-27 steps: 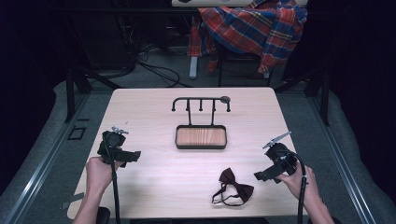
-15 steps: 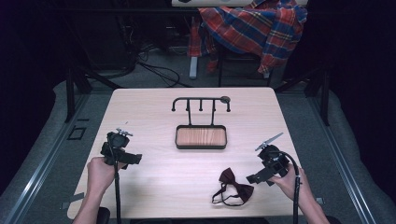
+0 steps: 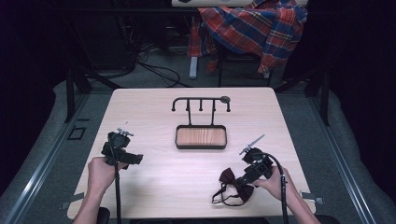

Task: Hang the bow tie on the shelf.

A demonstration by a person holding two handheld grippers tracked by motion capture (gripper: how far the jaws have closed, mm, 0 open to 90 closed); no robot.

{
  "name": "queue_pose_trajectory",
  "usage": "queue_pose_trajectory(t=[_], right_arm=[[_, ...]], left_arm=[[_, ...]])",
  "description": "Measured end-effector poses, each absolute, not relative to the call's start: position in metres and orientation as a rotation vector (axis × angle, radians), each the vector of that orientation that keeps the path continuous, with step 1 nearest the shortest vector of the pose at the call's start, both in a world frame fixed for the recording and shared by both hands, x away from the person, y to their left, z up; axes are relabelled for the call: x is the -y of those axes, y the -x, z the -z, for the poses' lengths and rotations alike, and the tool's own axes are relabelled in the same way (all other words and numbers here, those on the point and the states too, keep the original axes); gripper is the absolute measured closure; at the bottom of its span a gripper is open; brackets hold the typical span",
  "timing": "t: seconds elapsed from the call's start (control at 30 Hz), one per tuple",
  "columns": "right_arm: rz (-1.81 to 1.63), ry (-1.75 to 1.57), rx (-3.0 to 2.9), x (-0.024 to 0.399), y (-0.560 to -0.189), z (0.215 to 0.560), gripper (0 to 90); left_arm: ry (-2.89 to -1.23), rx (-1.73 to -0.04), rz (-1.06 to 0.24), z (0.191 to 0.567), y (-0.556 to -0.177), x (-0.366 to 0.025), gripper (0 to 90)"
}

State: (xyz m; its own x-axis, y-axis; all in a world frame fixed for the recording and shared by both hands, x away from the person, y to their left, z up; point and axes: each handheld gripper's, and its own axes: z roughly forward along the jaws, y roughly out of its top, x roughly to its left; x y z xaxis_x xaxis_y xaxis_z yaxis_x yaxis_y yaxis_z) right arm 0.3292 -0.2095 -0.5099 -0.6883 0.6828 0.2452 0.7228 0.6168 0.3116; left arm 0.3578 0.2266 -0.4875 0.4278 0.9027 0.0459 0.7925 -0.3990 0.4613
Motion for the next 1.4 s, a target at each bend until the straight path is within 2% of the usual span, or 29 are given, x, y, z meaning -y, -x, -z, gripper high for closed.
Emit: queue_pose_trajectory(t=[0.03, 0.13, 0.17, 0.4, 0.5, 0.6, 0.63, 0.93, 1.2, 1.3, 1.4], right_arm=[[0.555, 1.166, 2.766, 0.203, -0.329, 0.513, 42.7], [0.523, 1.167, 2.766, 0.196, -0.328, 0.517, 46.8], [0.47, 1.157, 2.792, 0.189, -0.328, 0.522, 51.9], [0.377, 1.147, 2.825, 0.179, -0.329, 0.529, 57.5], [0.301, 1.126, 2.857, 0.174, -0.328, 0.536, 59.2], [0.275, 1.122, 2.868, 0.172, -0.328, 0.539, 61.2], [0.267, 1.122, 2.869, 0.172, -0.328, 0.539, 64.9], [0.213, 1.09, 2.892, 0.169, -0.327, 0.542, 73.8], [0.245, 1.103, 2.882, 0.17, -0.327, 0.538, 76.4], [0.334, 1.132, 2.876, 0.175, -0.329, 0.53, 76.2], [0.353, 1.156, 2.886, 0.178, -0.33, 0.527, 76.2]], left_arm=[[-2.328, -1.441, -0.413, 0.488, -0.358, -0.225, 15.3], [-2.344, -1.442, -0.427, 0.489, -0.358, -0.223, 15.4], [-2.355, -1.439, -0.416, 0.489, -0.358, -0.222, 15.4], [-2.389, -1.47, -0.474, 0.491, -0.359, -0.219, 16.0], [-2.413, -1.546, -0.627, 0.493, -0.361, -0.214, 16.2], [-2.426, -1.58, -0.663, 0.494, -0.363, -0.212, 16.2], [-2.444, -1.612, -0.698, 0.495, -0.365, -0.21, 16.2], [-2.405, -1.609, -0.618, 0.491, -0.365, -0.211, 16.1], [-2.41, -1.488, -0.6, 0.492, -0.364, -0.207, 14.5], [-2.476, -1.331, -0.515, 0.492, -0.365, -0.21, 12.8], [-2.483, -1.342, -0.469, 0.493, -0.366, -0.209, 12.0]])
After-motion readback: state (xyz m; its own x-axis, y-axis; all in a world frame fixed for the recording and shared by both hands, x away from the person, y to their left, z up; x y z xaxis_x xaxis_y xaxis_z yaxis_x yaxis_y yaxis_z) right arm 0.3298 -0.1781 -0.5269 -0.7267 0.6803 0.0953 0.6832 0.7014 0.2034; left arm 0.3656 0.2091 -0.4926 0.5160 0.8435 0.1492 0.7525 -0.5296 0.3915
